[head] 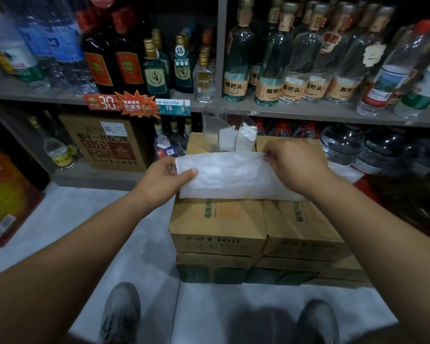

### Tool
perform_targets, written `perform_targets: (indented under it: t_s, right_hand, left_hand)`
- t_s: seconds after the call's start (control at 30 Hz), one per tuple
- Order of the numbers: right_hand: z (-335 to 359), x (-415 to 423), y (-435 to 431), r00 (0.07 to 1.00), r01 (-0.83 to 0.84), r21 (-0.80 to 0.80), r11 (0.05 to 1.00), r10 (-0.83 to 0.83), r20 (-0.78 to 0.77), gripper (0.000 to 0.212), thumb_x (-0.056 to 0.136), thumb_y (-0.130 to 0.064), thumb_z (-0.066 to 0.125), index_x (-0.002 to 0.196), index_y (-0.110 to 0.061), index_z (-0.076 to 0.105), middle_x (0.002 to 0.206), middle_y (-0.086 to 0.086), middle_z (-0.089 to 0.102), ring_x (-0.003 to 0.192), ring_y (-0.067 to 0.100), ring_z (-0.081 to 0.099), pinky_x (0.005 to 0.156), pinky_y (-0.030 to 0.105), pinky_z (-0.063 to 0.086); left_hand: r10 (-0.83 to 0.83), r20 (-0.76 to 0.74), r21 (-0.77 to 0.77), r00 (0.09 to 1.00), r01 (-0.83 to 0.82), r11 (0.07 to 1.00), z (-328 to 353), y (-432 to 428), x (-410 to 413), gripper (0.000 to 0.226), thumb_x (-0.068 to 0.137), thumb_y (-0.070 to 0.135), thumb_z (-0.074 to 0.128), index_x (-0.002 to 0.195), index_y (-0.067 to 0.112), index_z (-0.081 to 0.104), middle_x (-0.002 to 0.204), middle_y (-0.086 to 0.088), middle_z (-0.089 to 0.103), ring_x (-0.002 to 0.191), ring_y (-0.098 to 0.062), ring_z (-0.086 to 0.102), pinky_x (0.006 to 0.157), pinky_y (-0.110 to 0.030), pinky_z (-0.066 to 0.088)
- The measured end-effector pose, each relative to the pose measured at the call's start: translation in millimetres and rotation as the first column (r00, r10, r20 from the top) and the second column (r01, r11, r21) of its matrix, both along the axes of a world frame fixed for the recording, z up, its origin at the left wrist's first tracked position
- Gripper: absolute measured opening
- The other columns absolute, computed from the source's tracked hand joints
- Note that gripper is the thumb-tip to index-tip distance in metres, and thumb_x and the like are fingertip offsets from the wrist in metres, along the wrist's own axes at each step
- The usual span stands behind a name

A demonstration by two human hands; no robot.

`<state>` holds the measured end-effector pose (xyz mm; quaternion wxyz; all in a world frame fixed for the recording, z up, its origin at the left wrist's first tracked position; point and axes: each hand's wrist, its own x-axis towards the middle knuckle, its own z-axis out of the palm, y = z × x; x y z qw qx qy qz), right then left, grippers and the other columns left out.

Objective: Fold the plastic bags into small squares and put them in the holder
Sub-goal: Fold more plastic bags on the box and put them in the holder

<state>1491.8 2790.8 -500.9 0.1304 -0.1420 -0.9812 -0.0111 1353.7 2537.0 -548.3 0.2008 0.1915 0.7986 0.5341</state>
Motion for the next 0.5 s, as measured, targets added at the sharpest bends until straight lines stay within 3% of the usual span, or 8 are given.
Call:
perform_targets:
  t_s: [0.1,0.17,0.23,0.3,0.4,0.5]
  right_hand:
    - [-19.8,-25.6,16.9,0.994,0.104,-0.141,0.984,-0.102,0.025,0.02,0.101,-0.021,0.05,0.104,-0.022,0.069,0.103,0.004,0.071,0.1,0.032,0.06,0.087,0.04,0.037]
    - [-37.5,-36.3,27.2,0.989,0.148,-0.238,0.96,-0.139,0.052,0.02,0.1,-0.024,0.05,0.106,-0.019,0.069,0.108,0.006,0.068,0.107,0.033,0.057,0.091,0.042,0.039]
    - [-54.5,-45.8,36.8,0.99,0.138,-0.307,0.942,-0.125,0.062,0.016,0.098,-0.023,0.052,0.099,-0.019,0.068,0.105,0.007,0.066,0.105,0.033,0.055,0.086,0.04,0.042]
    - [-63.3,-47.3,38.9,0.993,0.12,-0.371,0.921,-0.105,0.061,0.01,0.097,-0.024,0.055,0.089,-0.022,0.061,0.099,0.004,0.062,0.101,0.031,0.054,0.081,0.037,0.041]
    - [-70.3,-49.0,40.4,0.996,0.093,-0.423,0.901,-0.08,0.05,0.008,0.098,-0.024,0.057,0.09,-0.026,0.06,0.098,-0.002,0.057,0.101,0.023,0.049,0.085,0.036,0.038]
    - [-72.9,-47.0,41.5,0.996,0.069,-0.437,0.897,-0.088,-0.022,0.005,0.097,-0.026,0.061,0.094,-0.027,0.065,0.098,-0.007,0.058,0.105,0.021,0.05,0.092,0.039,0.039]
  left_hand:
    - [0.05,0.025,-0.046,0.998,-0.049,0.998,-5.4,10.0,-8.0,0.077,0.062,0.073,0.075,0.107,0.012,0.065,0.104,-0.007,0.074,0.094,-0.023,0.072,0.089,-0.051,0.058]
    - [0.059,0.058,-0.067,0.997,-0.055,0.996,-11.9,17.5,-15.0,0.082,0.055,0.081,0.074,0.1,0.014,0.063,0.105,-0.008,0.073,0.096,-0.025,0.072,0.088,-0.052,0.058]
    - [0.031,0.087,-0.063,0.996,-0.025,0.998,-9.8,23.8,-15.9,0.063,0.066,0.075,0.077,0.091,0.019,0.06,0.104,-0.005,0.072,0.096,-0.021,0.07,0.08,-0.037,0.055]
    - [-0.009,0.11,-0.054,0.994,0.015,0.998,-9.5,25.8,-12.3,0.04,0.081,0.055,0.078,0.09,0.02,0.06,0.101,-0.003,0.074,0.091,-0.018,0.072,0.075,-0.03,0.052]
    - [-0.031,0.106,-0.065,0.994,0.038,0.997,-14.8,27.1,-12.1,0.038,0.082,0.038,0.083,0.108,0.016,0.067,0.096,-0.006,0.077,0.088,-0.019,0.075,0.085,-0.041,0.06]
    - [0.041,0.045,-0.137,0.998,-0.034,0.99,-22.2,25.4,-15.3,0.049,0.075,0.042,0.086,0.111,0.015,0.066,0.094,-0.016,0.074,0.087,-0.027,0.074,0.084,-0.048,0.06]
